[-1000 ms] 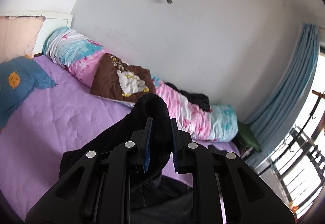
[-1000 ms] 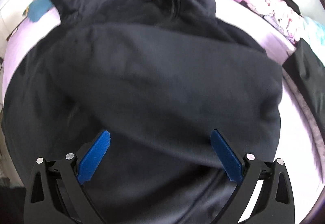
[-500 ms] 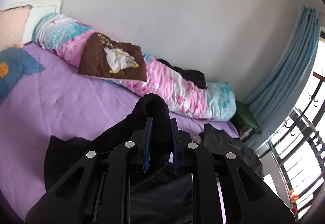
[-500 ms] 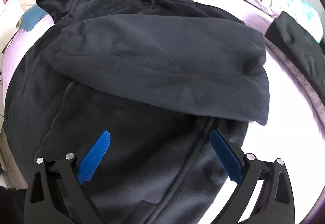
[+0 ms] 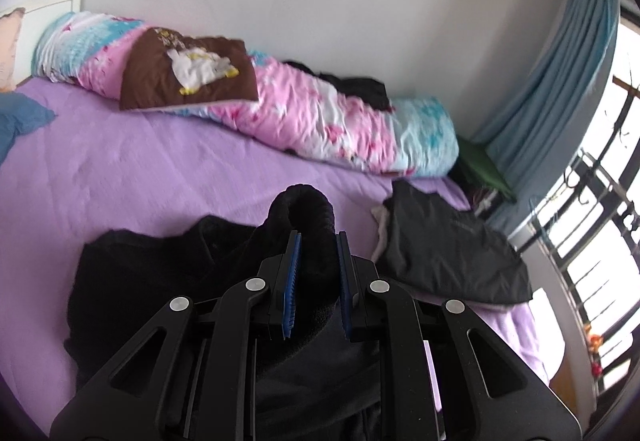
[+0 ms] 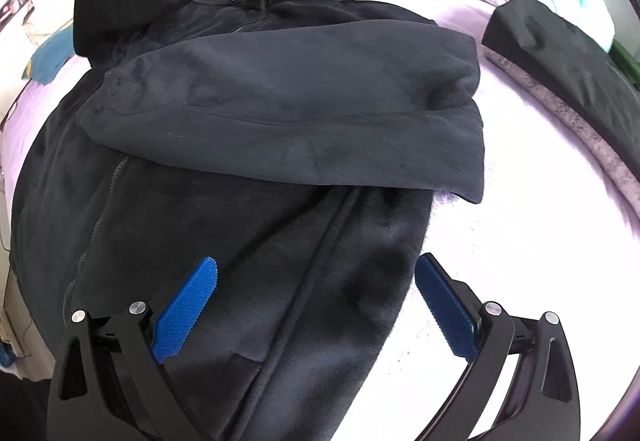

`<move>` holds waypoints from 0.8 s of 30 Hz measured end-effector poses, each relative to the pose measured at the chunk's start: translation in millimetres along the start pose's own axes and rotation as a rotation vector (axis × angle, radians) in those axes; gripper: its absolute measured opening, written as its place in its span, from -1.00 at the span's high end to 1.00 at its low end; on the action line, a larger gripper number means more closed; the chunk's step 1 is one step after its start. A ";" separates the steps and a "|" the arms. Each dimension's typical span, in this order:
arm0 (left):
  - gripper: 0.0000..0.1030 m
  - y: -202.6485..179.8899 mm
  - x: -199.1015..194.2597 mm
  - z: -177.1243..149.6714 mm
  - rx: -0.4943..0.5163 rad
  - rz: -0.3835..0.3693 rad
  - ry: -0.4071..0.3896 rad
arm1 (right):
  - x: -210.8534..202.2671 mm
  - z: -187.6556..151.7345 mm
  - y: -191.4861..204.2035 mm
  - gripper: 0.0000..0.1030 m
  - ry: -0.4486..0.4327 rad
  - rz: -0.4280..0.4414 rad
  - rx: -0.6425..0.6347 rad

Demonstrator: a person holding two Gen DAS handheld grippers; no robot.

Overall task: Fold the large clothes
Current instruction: 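Lay the sleeve across the jacket body and open the left gripper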

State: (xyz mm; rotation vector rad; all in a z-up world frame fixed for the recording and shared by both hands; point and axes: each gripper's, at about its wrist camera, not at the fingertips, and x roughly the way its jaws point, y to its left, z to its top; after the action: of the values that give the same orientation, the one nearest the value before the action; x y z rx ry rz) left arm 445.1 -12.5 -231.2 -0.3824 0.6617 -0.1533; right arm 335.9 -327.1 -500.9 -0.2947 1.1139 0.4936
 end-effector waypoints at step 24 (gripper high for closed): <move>0.68 -64.3 133.4 -130.4 0.242 0.008 0.279 | -3.9 -27.5 -50.2 -0.89 -0.015 0.072 0.202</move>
State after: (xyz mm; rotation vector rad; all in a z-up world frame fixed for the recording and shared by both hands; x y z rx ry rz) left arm 466.6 -144.8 -376.0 -0.1256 0.9082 -0.2795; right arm 339.1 -383.7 -509.8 -0.0748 1.1524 0.4419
